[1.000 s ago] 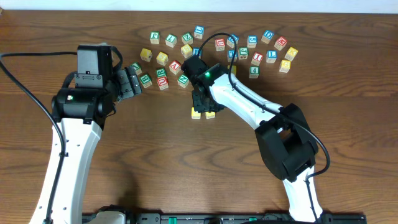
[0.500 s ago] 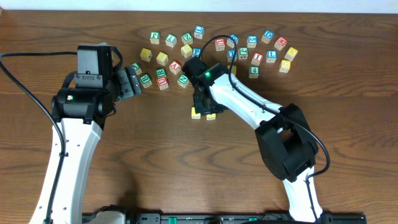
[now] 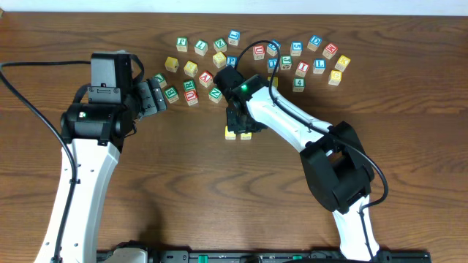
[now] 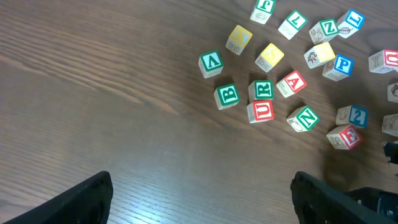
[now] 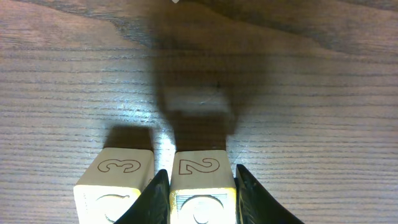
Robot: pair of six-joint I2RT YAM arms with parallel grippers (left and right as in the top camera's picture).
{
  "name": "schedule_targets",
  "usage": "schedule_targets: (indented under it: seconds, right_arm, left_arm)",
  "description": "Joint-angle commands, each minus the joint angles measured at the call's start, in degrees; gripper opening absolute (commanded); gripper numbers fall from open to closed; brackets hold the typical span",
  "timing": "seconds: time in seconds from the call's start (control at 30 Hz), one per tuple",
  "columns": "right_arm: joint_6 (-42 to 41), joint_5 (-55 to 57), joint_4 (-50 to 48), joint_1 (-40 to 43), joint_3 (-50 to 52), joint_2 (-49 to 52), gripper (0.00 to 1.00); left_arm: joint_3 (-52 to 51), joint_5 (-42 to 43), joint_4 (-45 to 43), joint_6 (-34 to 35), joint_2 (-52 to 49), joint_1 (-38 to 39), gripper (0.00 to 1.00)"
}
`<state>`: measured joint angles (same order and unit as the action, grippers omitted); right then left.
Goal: Spell out CORL
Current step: 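Lower the O block right of the C block and open the right gripper, then raise the right gripper and move it over the green R block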
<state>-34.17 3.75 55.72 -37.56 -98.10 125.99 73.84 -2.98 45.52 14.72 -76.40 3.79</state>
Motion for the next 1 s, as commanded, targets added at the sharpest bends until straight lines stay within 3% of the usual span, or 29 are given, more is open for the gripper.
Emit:
schedule_targets:
  seconds: [0.0,0.3,0.53,0.97]
  right_arm:
    - [-1.11,-0.24,-0.24,-0.13,0.31,0.02,0.27]
    - [0.48,-0.28,0.68,0.57,-0.28,0.00,0.33]
    - [3.96,-0.26,5.31,2.38,-8.48,-0.98,0.35]
    - [13.11,-4.63,10.54,13.16,-26.21,-4.72,0.49]
  left_arm:
    - [0.26,-0.70,-0.22,-0.94,-0.44,-0.28,0.90]
    - [0.26,-0.70,-0.22,-0.94,-0.44,-0.28,0.90]
    - [0.26,-0.72,-0.24,-0.96,-0.44,-0.28,0.90]
    - [0.26,-0.72,-0.22,-0.96,-0.44,-0.31,0.90]
